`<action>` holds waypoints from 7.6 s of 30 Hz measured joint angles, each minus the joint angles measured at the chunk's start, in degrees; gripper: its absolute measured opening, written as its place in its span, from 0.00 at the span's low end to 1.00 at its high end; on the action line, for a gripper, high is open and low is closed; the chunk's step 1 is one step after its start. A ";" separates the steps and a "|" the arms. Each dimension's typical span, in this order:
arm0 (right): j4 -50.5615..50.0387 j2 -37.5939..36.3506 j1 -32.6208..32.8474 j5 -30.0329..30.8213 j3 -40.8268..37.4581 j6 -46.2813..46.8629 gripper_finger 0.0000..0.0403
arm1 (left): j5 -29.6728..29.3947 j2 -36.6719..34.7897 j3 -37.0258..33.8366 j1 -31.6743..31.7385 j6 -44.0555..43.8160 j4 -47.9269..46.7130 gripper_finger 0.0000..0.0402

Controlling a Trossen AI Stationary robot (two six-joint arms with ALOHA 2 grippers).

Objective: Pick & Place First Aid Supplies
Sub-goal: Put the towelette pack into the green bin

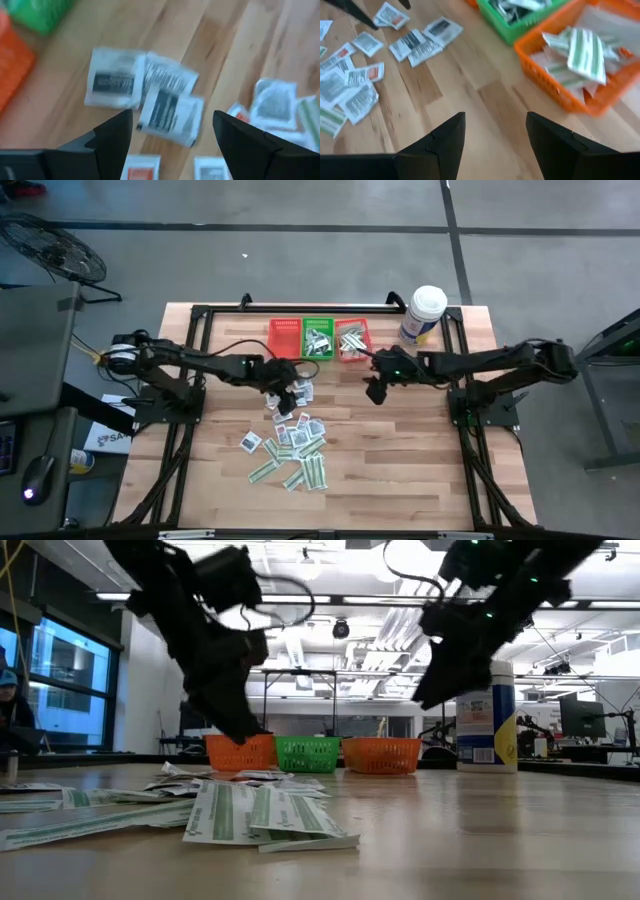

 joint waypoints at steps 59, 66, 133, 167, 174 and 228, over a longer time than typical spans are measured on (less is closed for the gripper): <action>2.55 -11.53 0.00 -4.37 -8.06 -0.39 0.51 | -1.81 6.81 -0.07 -0.84 13.88 2.28 0.67; 2.52 -11.53 0.00 -5.58 -8.06 -1.75 0.51 | -0.31 9.44 -0.03 -0.86 11.95 4.39 0.67; 2.99 -11.49 -0.02 -6.62 -8.12 -1.61 0.51 | 7.51 4.89 3.32 -2.57 1.48 -10.63 0.00; 3.44 -11.51 -0.02 -8.04 -8.10 -2.09 0.51 | 2.26 4.82 22.46 -3.88 1.49 -20.85 0.00; 3.46 -11.51 -0.02 -8.04 -8.10 -2.09 0.51 | 0.73 4.82 23.63 -3.82 1.49 -19.80 0.00; 5.76 -11.53 -0.09 4.04 -8.04 11.90 0.51 | 14.30 14.63 23.61 27.33 17.05 0.04 0.31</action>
